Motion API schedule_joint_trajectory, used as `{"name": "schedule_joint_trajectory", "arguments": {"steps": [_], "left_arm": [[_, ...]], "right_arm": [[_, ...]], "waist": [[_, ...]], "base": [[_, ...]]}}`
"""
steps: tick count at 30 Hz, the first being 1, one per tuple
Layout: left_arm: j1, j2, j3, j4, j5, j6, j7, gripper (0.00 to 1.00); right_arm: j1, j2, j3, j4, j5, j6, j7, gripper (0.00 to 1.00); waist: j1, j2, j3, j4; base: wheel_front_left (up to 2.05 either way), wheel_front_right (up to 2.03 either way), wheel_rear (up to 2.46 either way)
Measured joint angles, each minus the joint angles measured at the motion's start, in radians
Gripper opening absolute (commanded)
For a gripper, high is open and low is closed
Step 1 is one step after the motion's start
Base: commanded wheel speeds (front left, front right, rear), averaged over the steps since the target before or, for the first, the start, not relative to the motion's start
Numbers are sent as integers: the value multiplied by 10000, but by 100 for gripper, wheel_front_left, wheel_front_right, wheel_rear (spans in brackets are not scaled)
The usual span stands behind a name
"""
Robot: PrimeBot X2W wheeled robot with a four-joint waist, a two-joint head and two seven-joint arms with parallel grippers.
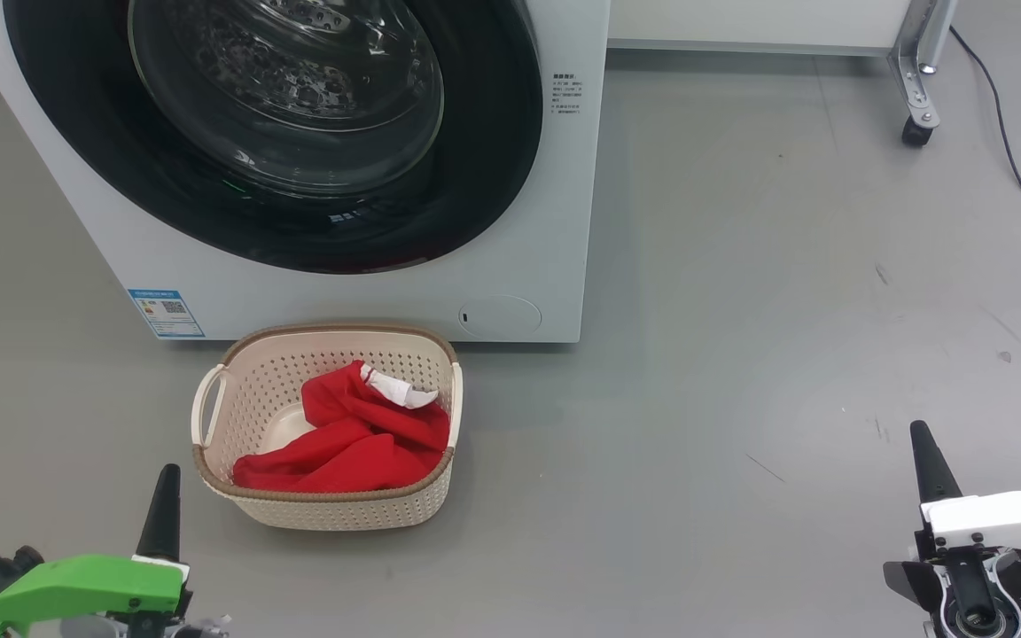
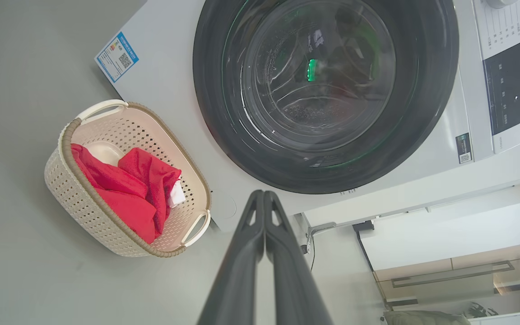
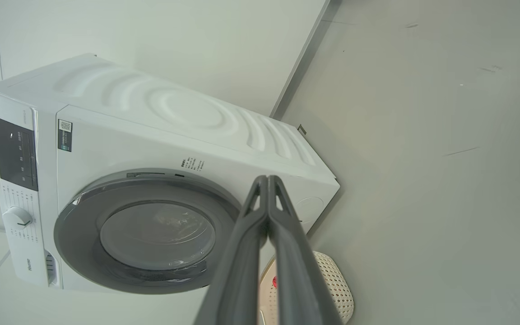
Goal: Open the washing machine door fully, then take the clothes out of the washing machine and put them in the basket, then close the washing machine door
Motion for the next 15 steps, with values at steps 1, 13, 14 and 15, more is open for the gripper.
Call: {"name": "schedule_joint_trajectory", "arguments": {"steps": [1,13,14,15], "left_arm": [[-1,0,31,0,-180,0,52,0],[-64,-17,263,-15,-1593,0,439,0],[-76,-17,288,-15,-1682,0,456,0],[-94,-17,320,-17,-1768,0,527,0]], "right_arm": [[-3,0,-19,15,119,2,38,0],[-206,10,-230,234,1730,224,408,0],[-211,12,-249,257,1852,234,439,0],[-219,12,-268,278,1975,236,476,0]], "waist": [[0,0,-5,-1],[0,0,-60,-12],[0,0,-64,-12],[0,0,-69,-13]], "base": [[0,0,0],[0,0,0],[0,0,0],[0,0,0]]}}
